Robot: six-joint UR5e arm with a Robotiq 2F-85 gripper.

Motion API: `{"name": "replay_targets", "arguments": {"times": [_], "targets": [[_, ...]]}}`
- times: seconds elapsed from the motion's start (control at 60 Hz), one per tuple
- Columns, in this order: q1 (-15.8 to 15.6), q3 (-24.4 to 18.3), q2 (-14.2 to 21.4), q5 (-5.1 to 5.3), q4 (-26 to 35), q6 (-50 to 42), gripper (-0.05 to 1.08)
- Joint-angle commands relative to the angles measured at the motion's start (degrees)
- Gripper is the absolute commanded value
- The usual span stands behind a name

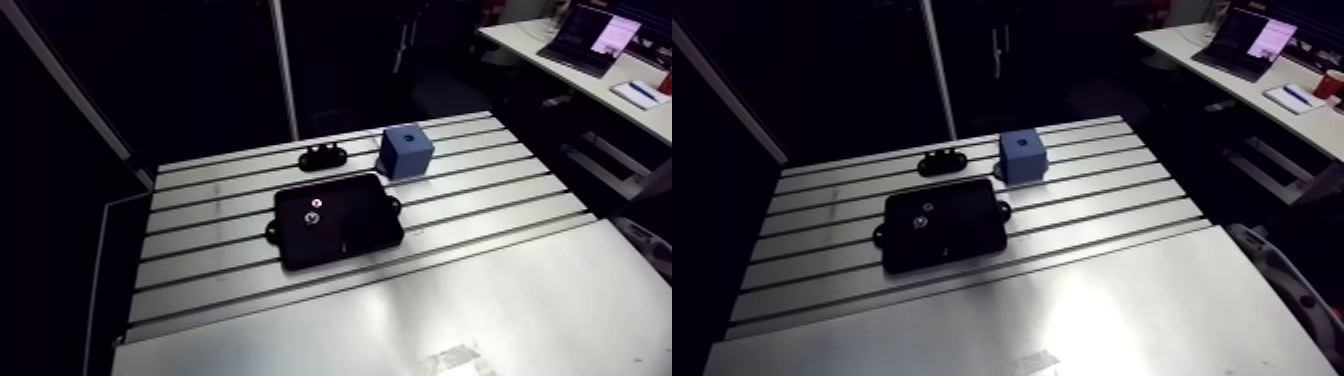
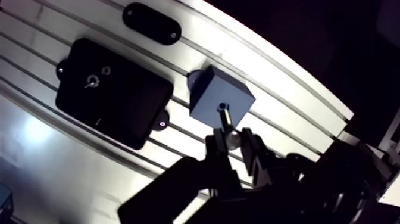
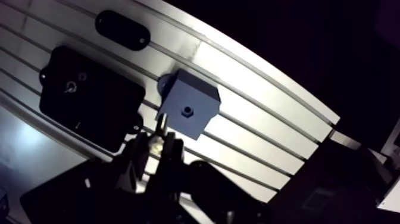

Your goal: Pick up the M10 bolt and insert it into the hex recess until seated.

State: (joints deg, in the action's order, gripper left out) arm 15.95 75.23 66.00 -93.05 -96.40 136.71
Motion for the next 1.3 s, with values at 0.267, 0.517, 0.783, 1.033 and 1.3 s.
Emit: {"name": "replay_targets", "arguments": {"times": [0.267, 0.517, 0.783, 1.033, 1.3], "targets": [[0.3, -1.2, -3.9, -4.73, 2.4, 1.8, 0.86], [0.3, -0.6, -4.7, -4.82, 1.8, 2.6, 0.86], [0.4, 0.5, -4.7, -4.92, 1.4, 2.7, 0.86], [0.9, 0.7, -6.1, -4.91, 1.0, 2.6, 0.86], [1.6, 1.2, -6.3, -4.81, 0.8, 2.5, 0.86]]}}
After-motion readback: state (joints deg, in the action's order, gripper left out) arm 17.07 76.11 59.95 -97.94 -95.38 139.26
